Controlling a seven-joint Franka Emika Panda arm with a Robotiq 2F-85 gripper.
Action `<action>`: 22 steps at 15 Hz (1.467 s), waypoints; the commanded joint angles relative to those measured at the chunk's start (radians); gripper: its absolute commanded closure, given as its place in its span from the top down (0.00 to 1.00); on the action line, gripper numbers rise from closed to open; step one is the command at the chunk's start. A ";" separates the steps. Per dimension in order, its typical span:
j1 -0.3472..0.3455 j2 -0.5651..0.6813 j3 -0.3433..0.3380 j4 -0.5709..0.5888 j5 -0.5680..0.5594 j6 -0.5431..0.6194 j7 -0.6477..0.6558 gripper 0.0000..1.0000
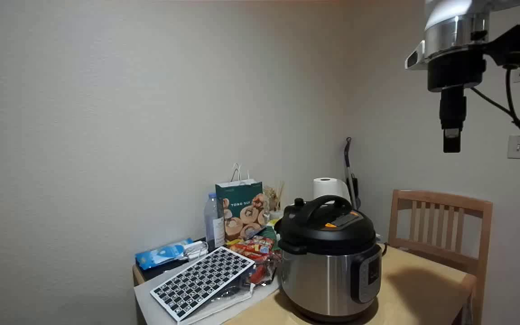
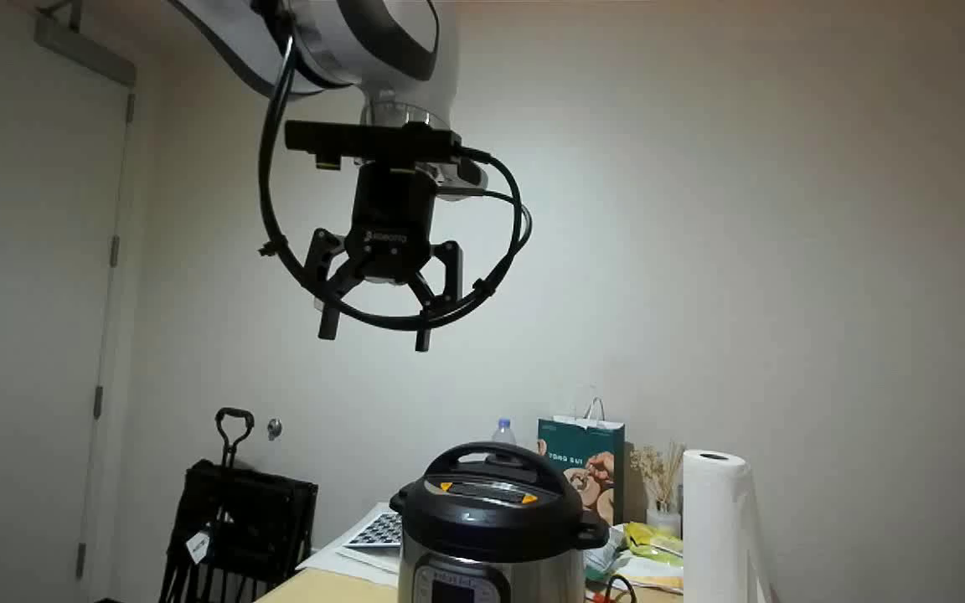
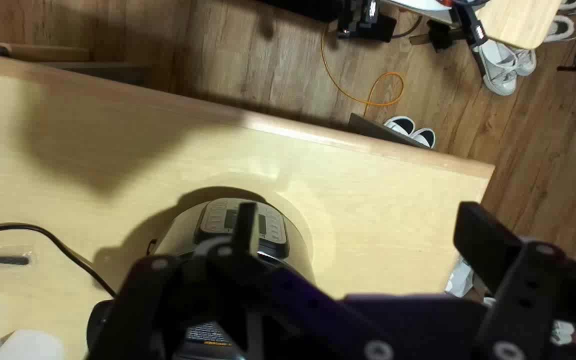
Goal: Remove the lid from the cooker
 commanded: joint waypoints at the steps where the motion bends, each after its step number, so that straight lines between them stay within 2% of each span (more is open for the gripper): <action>1: -0.003 0.001 0.002 0.003 0.002 -0.002 -0.001 1.00; 5: -0.001 0.010 0.002 0.011 0.000 -0.003 -0.005 1.00; 13: 0.009 0.287 0.073 0.342 -0.091 -0.075 0.001 1.00; 14: 0.009 0.202 0.057 0.242 -0.051 -0.023 -0.001 1.00; 16: 0.009 0.262 0.070 0.309 -0.063 -0.043 -0.001 1.00; 19: 0.008 0.288 0.072 0.331 -0.065 -0.051 -0.001 1.00; 22: -0.001 0.328 0.073 0.320 0.050 0.008 0.143 1.00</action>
